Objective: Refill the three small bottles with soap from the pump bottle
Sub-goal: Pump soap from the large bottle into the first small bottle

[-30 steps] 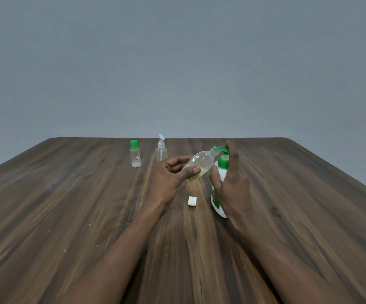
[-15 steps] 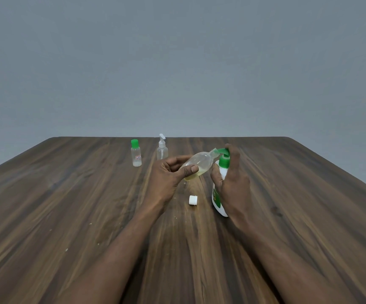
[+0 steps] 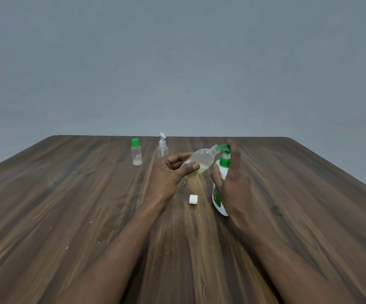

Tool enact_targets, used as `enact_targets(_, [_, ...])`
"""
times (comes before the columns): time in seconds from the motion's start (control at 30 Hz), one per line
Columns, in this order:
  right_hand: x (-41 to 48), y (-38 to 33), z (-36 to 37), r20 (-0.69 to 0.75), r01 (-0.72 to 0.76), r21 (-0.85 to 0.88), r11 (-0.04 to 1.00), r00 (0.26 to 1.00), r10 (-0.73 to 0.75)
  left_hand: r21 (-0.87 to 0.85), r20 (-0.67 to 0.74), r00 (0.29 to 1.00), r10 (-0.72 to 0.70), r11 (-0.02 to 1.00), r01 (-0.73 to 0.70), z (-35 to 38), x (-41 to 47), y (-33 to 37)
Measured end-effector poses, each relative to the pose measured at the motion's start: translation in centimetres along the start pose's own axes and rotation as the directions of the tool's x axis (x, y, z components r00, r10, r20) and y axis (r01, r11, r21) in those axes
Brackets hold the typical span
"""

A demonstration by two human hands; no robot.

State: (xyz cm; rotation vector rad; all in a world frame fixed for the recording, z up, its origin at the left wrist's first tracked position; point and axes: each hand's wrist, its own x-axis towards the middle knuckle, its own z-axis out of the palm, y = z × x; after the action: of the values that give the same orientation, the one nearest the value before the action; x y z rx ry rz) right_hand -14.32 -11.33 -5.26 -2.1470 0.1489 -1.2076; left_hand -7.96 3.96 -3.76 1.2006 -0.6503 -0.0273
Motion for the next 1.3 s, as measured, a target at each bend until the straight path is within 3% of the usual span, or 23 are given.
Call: enact_targets(1.3, [0.12, 0.05, 0.12, -0.006, 0.025, -0.042, 0.999, 1.000, -0.025, 0.021, -0.014, 1.000, 0.002, 1.000, -0.002, -0.03, 0.09, -0.28])
